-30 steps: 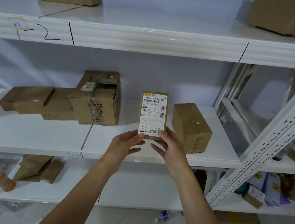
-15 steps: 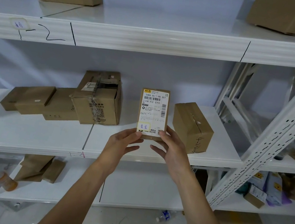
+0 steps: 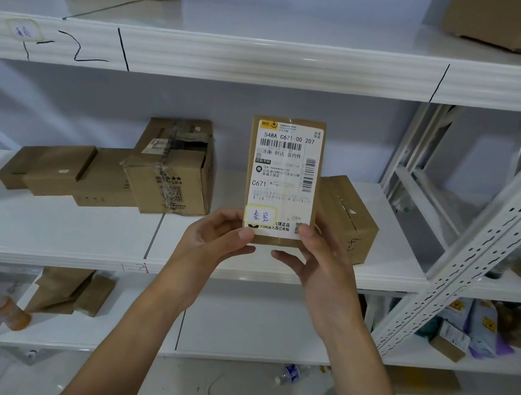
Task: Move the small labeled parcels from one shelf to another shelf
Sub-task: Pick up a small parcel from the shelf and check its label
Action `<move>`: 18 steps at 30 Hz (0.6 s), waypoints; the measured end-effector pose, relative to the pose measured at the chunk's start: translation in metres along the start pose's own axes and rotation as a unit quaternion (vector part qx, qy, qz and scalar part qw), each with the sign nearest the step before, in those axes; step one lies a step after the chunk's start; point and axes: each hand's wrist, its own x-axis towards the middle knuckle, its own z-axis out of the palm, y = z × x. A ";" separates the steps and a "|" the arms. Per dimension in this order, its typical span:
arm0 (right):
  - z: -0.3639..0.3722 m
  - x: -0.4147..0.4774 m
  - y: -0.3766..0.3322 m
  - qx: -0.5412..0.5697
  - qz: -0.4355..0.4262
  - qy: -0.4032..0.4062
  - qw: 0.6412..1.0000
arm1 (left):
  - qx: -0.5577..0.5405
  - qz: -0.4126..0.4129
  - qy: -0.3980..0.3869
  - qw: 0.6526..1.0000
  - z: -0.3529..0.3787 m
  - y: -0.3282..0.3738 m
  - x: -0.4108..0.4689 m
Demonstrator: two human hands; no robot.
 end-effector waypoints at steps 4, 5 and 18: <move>0.001 -0.002 -0.005 -0.005 -0.013 -0.001 1.000 | 0.007 0.006 -0.007 1.000 0.002 0.005 0.000; 0.001 -0.002 -0.006 -0.006 -0.014 0.001 1.000 | 0.007 0.007 -0.007 1.000 0.003 0.005 0.000; -0.003 0.002 -0.002 -0.017 -0.008 0.013 1.000 | 0.005 0.001 -0.003 1.000 0.003 -0.003 0.004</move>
